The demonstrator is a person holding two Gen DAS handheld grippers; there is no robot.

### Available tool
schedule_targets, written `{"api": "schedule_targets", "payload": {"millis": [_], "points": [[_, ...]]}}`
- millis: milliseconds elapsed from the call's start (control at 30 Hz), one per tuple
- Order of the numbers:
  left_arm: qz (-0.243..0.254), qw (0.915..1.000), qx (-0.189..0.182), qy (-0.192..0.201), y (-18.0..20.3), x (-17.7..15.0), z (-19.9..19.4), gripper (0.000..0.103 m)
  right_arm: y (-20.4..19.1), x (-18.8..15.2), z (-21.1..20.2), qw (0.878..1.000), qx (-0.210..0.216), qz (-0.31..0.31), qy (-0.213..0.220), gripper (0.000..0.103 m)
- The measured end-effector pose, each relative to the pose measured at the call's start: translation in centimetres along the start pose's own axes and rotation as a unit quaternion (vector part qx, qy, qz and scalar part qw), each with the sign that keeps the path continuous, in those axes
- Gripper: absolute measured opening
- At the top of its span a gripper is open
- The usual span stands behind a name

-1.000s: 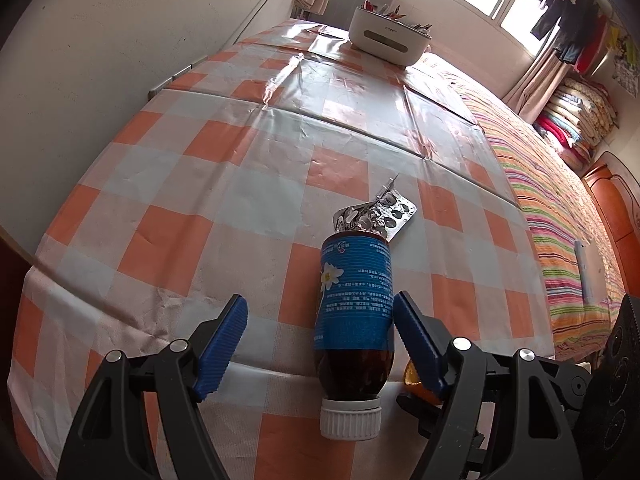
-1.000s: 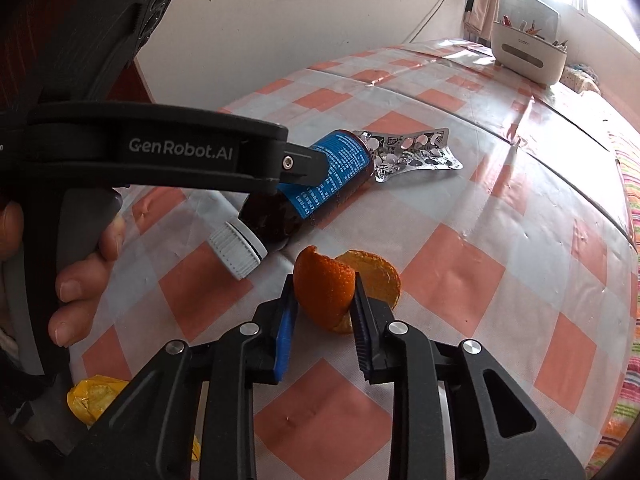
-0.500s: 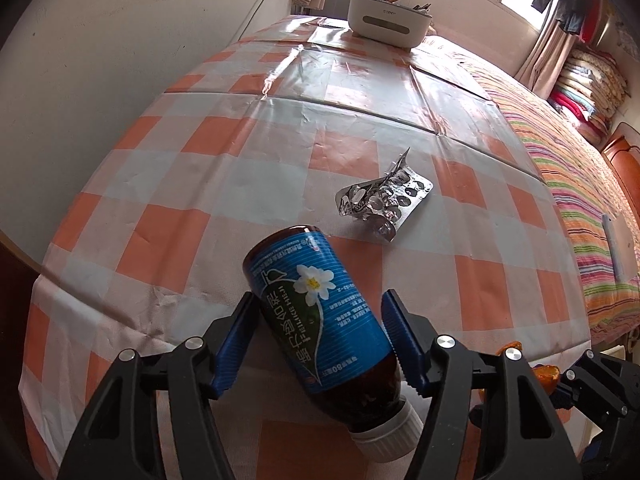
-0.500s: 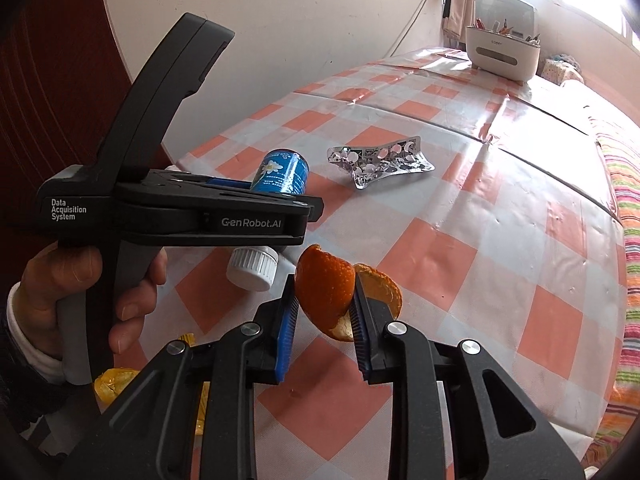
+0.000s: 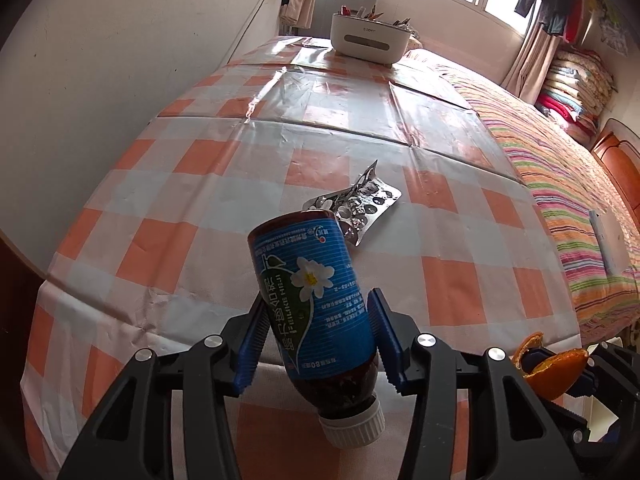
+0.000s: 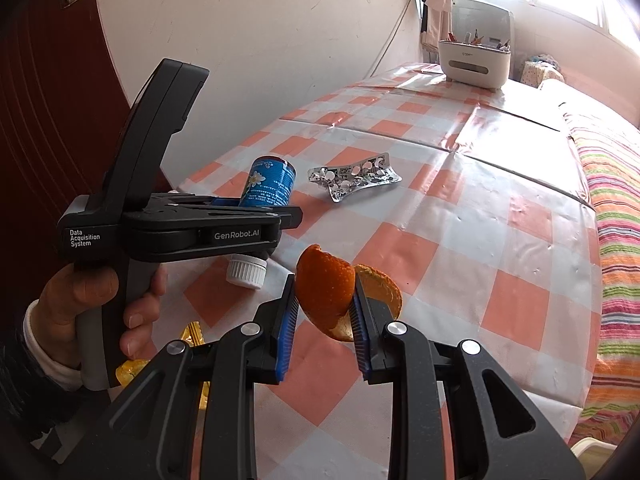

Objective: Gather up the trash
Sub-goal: 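Lift the bottle and orange peel and carry both toward the cream bin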

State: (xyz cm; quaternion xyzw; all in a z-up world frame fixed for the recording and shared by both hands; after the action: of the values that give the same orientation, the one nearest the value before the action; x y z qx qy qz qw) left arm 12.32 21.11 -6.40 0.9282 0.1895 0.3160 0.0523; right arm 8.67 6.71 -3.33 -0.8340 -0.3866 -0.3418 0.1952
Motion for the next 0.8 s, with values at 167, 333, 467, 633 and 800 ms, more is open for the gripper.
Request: {"api": "schedule_targets", "payload": {"millis": [167, 333, 467, 633, 800], "points": [[0.012, 0.9995, -0.015, 0.023, 1.5, -0.4, -1.5, 0.047, 0.8, -0.8, -1.1, 1.0, -0.013, 0.008, 0.003, 0.024], [0.019, 0.9983, -0.029, 0.047, 2.7, -0.4, -2.8, 0.046, 1.7, -1.7, -2.3, 0.999, -0.028, 0.016, 0.005, 0.024], [0.024, 0.9966, -0.03, 0.072, 3.5, -0.1, -3.9, 0.044, 2.5, -2.3, -3.4, 0.999, -0.041, 0.021, 0.009, 0.024], [0.021, 0.9937, -0.043, 0.101, 4.3, 0.3, -5.8, 0.043, 3.4, -3.0, -4.6, 0.998, -0.058, 0.025, 0.012, 0.024], [0.04, 0.989, -0.06, 0.129, 6.5, -0.1, -8.1, 0.043, 4.3, -3.8, -5.9, 0.996, -0.077, 0.033, 0.013, 0.024]]}}
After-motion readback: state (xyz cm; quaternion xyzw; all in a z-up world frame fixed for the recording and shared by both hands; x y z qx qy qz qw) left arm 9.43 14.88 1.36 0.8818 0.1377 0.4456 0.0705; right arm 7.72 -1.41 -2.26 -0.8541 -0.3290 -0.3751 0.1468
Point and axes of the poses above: each gripper's, at about its wrist camera, not at the fingertips, and z roughly the way its jaws point, y to its right, x to its top, the point moved 5 cm from there along z, roughly the way its jaws point, and after that the axes turned 10 degrees about -z, right-handed, at the moved point
